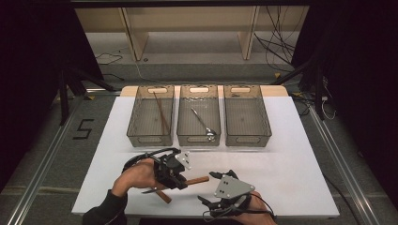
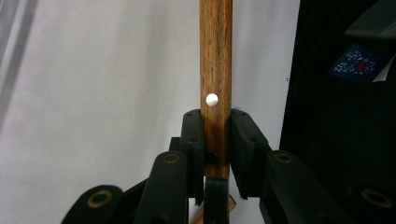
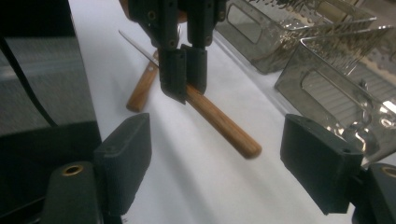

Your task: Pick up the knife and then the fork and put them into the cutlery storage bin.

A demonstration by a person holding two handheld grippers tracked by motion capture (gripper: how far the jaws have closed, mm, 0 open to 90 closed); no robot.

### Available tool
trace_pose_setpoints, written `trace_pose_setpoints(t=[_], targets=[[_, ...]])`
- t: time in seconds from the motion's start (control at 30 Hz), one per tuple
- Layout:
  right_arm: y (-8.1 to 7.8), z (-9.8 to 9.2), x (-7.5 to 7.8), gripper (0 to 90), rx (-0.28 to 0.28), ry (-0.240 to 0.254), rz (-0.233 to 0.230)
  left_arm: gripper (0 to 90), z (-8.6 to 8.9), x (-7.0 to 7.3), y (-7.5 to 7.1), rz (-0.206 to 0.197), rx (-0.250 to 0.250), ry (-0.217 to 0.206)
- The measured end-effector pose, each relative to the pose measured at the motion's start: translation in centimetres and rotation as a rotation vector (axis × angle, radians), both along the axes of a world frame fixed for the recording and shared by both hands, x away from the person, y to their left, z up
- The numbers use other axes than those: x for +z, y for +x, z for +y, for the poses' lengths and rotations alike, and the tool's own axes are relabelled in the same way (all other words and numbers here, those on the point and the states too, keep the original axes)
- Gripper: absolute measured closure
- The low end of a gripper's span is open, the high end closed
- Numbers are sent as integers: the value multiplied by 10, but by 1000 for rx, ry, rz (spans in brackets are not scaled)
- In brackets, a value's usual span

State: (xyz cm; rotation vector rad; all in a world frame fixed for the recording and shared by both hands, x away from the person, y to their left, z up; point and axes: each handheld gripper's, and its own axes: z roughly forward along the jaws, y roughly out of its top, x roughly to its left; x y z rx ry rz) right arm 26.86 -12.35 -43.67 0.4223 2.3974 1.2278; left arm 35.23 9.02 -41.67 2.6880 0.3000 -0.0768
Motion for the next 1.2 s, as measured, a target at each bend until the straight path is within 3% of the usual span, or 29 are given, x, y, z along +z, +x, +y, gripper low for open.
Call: trace_pose_setpoints(t=[0.23,0.4,0.7,0.83,1.0,1.2], targets=[[-2,18,-7,297,17,-154,-129,763,-5,-4,-2,14,-13,11],[-7,27,-14,371,22,-274,-235,763,-7,-4,-3,12,-19,14],[-15,40,-24,489,51,-444,-420,763,-9,-1,-6,12,-38,30],[-19,46,-29,545,58,-493,-499,762,-10,-1,-7,13,-41,33],[-21,51,-35,602,66,-555,-561,763,-11,0,-8,18,-39,34],[-25,55,-39,664,72,-591,-617,762,-12,0,-9,24,-45,33]])
